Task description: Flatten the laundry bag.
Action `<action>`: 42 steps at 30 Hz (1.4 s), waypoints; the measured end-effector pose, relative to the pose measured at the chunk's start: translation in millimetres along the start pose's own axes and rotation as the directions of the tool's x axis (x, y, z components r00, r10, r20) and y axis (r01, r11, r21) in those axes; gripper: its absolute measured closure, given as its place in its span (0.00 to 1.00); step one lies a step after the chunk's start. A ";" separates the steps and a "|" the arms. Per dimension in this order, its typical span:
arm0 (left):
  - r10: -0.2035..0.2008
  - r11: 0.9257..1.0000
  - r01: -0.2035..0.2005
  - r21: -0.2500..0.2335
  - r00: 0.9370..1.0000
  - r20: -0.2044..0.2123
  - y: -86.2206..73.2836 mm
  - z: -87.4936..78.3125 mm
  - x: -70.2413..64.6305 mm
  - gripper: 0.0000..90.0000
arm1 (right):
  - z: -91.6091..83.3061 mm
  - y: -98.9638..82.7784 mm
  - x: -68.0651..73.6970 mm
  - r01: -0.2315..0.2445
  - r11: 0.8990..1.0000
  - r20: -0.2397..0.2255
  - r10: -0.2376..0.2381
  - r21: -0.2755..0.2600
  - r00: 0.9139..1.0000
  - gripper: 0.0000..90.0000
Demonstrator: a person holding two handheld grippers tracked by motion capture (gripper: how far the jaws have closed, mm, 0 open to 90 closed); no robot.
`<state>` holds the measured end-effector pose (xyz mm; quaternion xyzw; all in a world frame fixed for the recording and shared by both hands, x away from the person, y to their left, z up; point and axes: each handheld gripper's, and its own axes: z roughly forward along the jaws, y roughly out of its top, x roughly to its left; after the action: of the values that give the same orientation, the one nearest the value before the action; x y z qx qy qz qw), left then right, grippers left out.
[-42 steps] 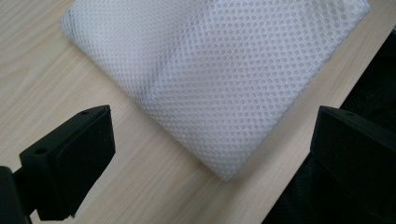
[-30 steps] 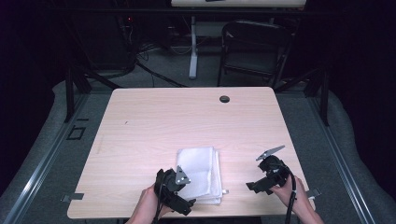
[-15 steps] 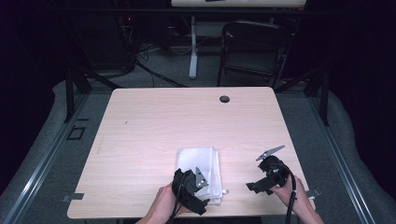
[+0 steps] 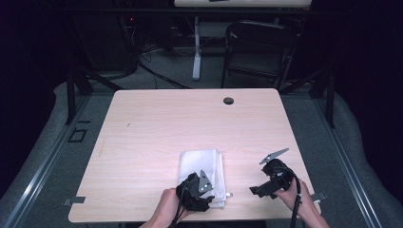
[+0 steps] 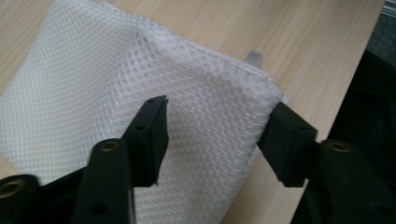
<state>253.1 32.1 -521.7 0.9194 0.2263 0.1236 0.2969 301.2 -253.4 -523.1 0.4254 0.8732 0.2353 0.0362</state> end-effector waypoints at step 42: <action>-0.129 0.981 0.128 -0.143 0.992 0.004 -21.0 -53.5 32.8 0.97 | 24.1 51.0 51.8 0.147 0.987 -0.033 -0.149 -0.059 0.988 1.00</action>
<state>255.0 89.5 -488.7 0.8789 0.2766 0.1227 0.3688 311.6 -178.0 -514.9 0.3537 0.8958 0.2646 0.0493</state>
